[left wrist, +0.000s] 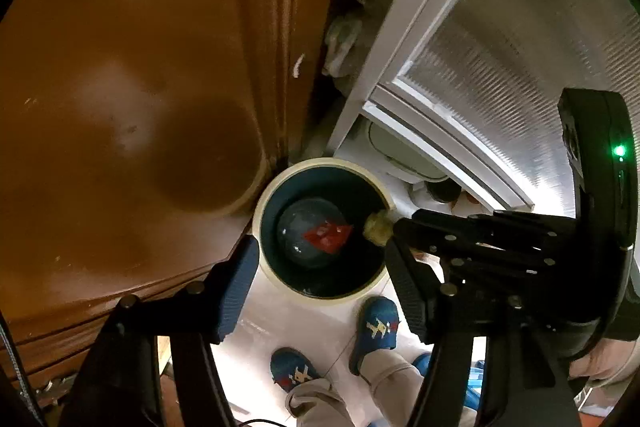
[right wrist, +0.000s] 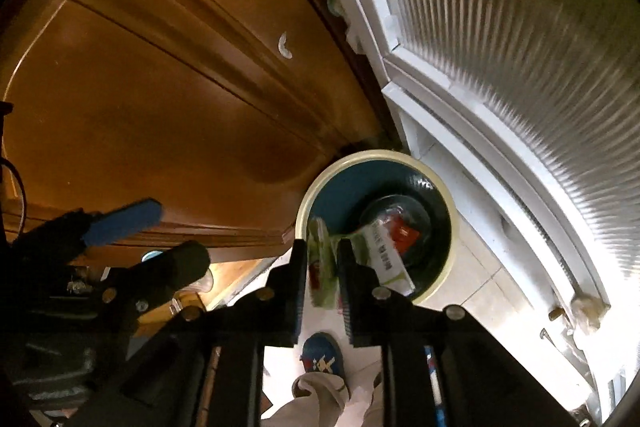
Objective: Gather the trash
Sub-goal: 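Lower both held packets over the floor bin and open both grippers, then raise both tools back toward the trash on the table, then grasp the orange cake wrapper with the right gripper while the left grasps the brown cup sleeve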
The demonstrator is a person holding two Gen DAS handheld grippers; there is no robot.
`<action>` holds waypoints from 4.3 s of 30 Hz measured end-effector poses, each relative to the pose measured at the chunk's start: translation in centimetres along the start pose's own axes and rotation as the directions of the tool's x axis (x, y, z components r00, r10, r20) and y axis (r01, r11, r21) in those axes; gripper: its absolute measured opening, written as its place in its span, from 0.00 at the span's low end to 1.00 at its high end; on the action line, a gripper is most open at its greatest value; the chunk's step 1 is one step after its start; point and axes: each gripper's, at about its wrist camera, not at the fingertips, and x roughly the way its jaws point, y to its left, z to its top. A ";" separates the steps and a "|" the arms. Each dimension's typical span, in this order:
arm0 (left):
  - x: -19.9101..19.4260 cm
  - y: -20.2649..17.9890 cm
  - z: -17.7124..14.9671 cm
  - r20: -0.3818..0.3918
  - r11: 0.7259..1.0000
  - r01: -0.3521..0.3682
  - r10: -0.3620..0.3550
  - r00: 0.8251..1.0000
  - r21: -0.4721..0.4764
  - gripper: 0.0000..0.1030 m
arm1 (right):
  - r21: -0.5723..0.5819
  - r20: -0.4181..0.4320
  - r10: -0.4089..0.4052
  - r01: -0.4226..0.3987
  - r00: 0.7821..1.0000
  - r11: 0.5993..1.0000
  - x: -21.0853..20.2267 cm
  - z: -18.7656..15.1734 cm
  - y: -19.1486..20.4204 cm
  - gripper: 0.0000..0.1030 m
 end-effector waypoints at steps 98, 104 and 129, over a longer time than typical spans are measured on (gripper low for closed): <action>-14.4 -26.4 34.8 0.157 0.875 -0.096 0.023 0.987 0.474 0.81 | 0.366 0.444 -0.225 0.053 0.867 0.929 -39.0 19.6 -15.6 0.35; -14.4 -26.3 35.6 0.161 0.883 -0.098 0.026 0.987 0.458 0.66 | 0.404 0.389 -0.218 0.047 0.895 0.914 -37.9 19.9 -16.7 0.35; -23.9 -22.2 27.0 0.288 0.933 0.032 -0.143 0.947 0.359 0.11 | 0.231 0.552 -0.185 0.064 0.813 0.971 -42.2 14.1 -11.8 0.24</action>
